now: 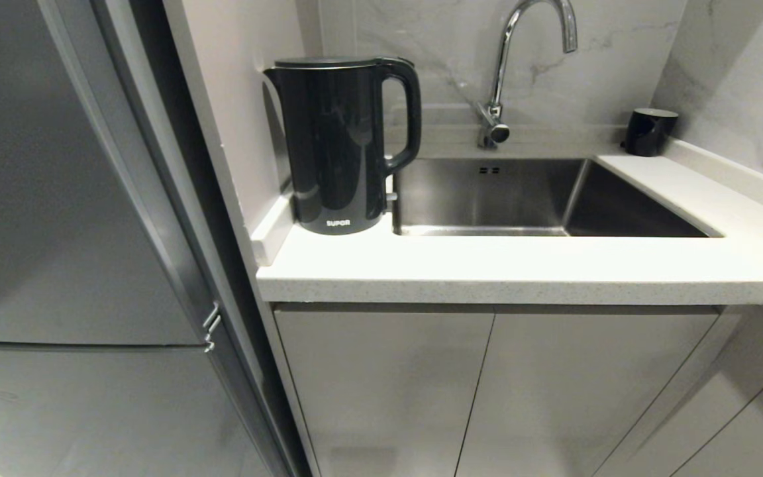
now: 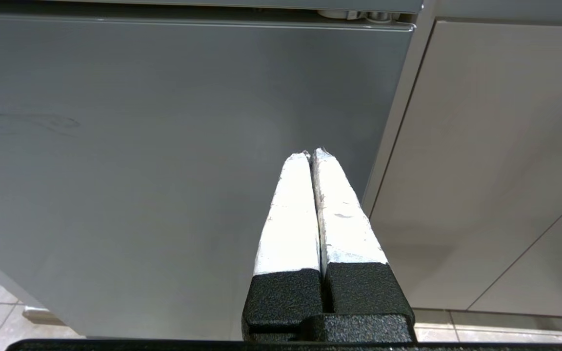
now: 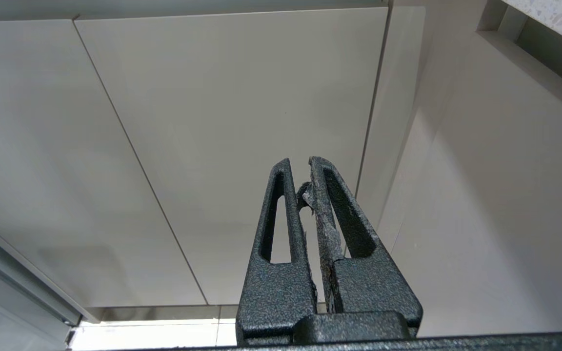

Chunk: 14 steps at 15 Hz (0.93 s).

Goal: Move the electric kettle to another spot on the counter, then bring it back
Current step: Grab the kettle

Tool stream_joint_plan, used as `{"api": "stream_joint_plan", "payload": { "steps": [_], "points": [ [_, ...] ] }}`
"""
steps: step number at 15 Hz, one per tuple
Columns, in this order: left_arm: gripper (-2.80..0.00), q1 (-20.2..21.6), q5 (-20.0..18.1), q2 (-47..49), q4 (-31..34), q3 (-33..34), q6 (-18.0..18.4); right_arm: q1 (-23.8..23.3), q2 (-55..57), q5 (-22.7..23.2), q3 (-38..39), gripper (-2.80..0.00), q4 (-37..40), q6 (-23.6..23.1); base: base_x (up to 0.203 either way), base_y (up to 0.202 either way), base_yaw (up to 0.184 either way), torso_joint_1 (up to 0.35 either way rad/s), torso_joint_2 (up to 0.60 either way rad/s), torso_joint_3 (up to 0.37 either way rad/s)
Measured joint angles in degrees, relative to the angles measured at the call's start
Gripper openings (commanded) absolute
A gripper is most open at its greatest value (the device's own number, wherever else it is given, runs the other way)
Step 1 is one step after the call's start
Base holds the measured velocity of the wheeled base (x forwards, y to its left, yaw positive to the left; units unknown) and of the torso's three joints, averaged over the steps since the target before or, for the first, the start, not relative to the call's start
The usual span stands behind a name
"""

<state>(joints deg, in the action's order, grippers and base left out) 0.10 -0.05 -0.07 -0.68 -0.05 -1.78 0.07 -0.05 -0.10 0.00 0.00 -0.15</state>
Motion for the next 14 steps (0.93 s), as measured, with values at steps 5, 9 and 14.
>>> {"api": "stream_joint_plan", "payload": {
  "steps": [5,9,14],
  "points": [
    [-2.8,0.0,0.0,0.0,-0.1,0.0,-0.5,-0.1,0.0,0.0,0.0,-2.8,0.0,0.0,0.0,0.0,0.0,0.023,-0.25,-0.225],
    [-2.8,0.0,0.0,0.0,-0.2,0.0,-1.0,-0.1,0.0,0.0,0.0,-2.8,0.0,0.1,0.0,0.0,0.0,0.106,-0.47,-0.372],
    [-2.8,0.0,0.0,0.0,-0.2,0.0,-1.1,-0.1,0.0,0.0,0.0,-2.8,0.0,0.1,0.0,0.0,0.0,0.136,-0.51,-0.372]
  ]
}}
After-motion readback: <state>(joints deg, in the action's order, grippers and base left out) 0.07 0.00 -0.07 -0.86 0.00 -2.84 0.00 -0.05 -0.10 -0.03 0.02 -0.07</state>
